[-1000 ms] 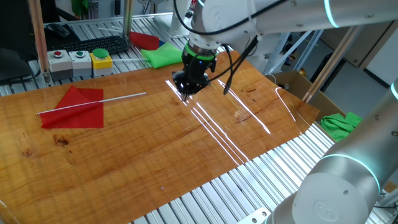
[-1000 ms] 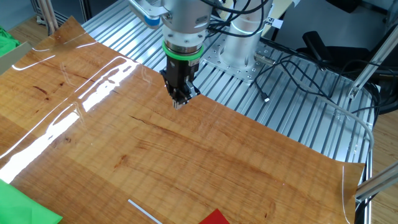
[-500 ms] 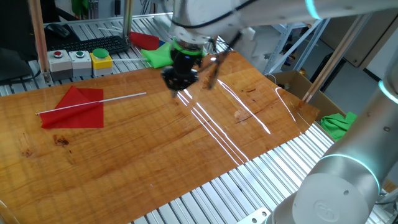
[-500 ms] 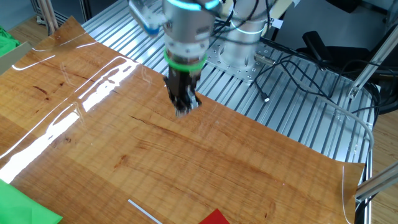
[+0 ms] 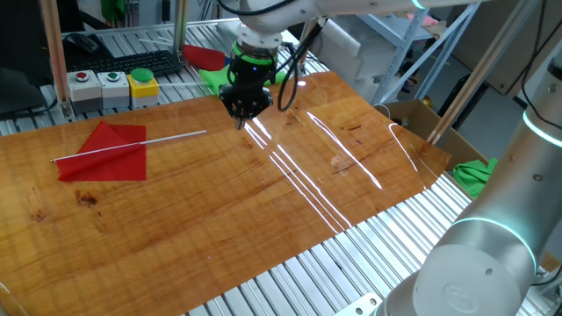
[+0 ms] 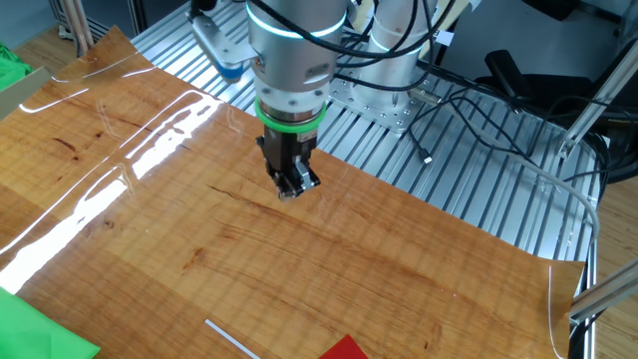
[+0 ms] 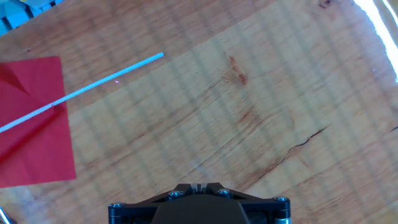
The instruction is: Wave the flag
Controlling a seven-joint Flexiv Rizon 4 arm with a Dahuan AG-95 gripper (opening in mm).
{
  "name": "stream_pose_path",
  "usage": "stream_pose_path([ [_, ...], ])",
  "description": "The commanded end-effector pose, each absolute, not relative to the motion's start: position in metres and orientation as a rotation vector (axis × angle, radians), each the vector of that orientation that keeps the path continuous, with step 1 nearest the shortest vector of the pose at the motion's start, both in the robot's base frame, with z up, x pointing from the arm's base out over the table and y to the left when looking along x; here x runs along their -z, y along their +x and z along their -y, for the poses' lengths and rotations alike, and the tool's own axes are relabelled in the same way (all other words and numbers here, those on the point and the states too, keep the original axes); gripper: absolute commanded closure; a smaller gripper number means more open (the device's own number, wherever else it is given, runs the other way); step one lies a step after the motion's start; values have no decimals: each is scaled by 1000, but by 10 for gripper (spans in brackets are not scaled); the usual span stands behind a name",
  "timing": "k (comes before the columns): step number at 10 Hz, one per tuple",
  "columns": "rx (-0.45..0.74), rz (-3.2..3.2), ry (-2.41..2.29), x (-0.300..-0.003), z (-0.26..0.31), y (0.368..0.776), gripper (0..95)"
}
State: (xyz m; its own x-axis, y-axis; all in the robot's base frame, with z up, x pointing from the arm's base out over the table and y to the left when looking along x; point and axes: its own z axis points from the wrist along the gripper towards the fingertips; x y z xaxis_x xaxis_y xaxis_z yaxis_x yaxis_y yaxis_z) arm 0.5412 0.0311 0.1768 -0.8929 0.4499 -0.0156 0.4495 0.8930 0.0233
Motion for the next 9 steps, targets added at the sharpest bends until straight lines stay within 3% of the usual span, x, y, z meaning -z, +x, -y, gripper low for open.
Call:
stream_pose_path([
  [1, -41, -3023, 677, -174, -26, 519, 950],
  [6, -6, -3040, 614, -177, 11, 447, 950],
  [9, -71, -3054, 547, -174, 30, 413, 950],
])
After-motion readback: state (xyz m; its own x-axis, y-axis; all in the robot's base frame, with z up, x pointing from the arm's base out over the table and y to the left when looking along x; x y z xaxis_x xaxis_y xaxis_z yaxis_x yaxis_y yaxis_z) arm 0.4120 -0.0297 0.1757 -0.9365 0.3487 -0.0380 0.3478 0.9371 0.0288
